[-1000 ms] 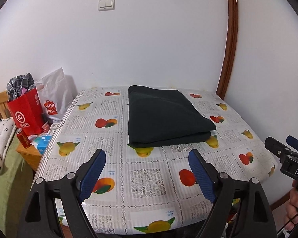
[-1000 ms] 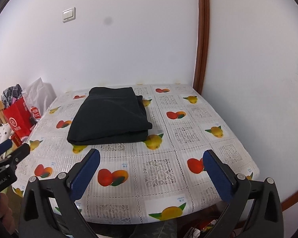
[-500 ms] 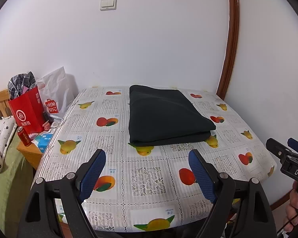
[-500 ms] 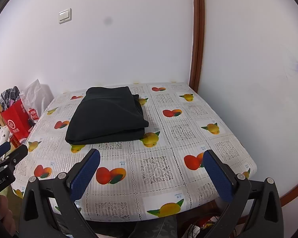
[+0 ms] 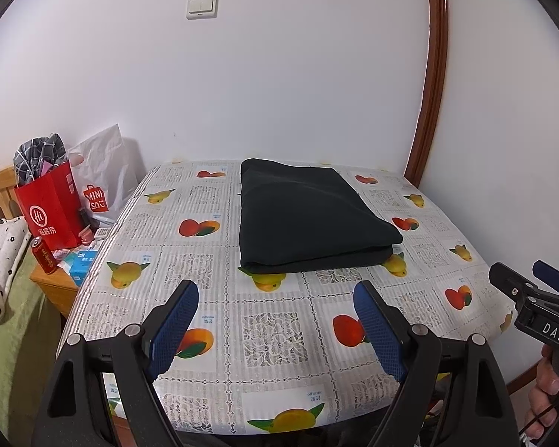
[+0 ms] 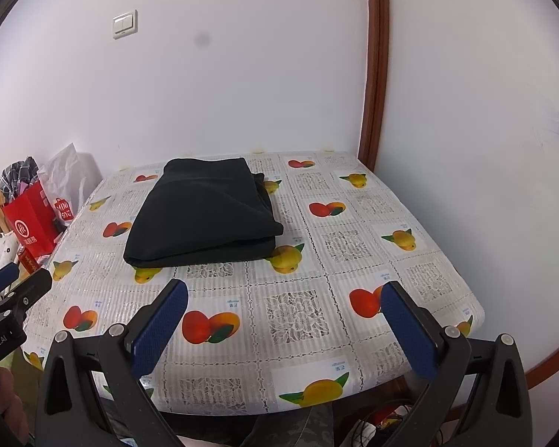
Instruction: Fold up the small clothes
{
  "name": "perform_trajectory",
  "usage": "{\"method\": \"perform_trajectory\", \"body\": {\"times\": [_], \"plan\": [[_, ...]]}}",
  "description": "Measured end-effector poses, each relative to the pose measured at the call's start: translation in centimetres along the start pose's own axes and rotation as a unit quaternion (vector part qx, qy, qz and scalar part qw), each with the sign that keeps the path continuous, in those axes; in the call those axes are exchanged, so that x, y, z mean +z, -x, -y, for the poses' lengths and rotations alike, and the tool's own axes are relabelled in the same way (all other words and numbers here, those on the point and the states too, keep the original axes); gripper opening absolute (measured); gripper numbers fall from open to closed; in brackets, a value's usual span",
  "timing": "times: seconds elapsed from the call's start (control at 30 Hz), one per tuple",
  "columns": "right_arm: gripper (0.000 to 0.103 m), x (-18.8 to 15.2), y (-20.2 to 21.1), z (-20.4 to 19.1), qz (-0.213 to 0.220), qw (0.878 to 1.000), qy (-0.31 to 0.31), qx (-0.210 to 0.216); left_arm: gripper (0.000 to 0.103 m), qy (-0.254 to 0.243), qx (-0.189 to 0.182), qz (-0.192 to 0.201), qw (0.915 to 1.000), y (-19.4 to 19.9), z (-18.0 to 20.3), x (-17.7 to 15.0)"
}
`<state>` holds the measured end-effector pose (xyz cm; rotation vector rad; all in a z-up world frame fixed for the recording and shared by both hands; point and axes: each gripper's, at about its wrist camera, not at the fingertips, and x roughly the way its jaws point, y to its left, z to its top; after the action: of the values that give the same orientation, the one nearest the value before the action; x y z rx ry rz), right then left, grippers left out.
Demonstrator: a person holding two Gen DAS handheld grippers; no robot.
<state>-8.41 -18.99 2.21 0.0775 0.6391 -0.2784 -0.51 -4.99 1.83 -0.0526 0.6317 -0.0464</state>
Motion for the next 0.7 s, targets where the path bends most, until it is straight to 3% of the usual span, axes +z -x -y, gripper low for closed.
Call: {"method": "perform_trajectory", "body": {"times": [0.7], "plan": [[0.102,-0.10,-0.19,-0.47,-0.003,1.000,0.002,0.003,0.085,0.002,0.000,0.000,1.0000,0.02,-0.44,0.02]]}}
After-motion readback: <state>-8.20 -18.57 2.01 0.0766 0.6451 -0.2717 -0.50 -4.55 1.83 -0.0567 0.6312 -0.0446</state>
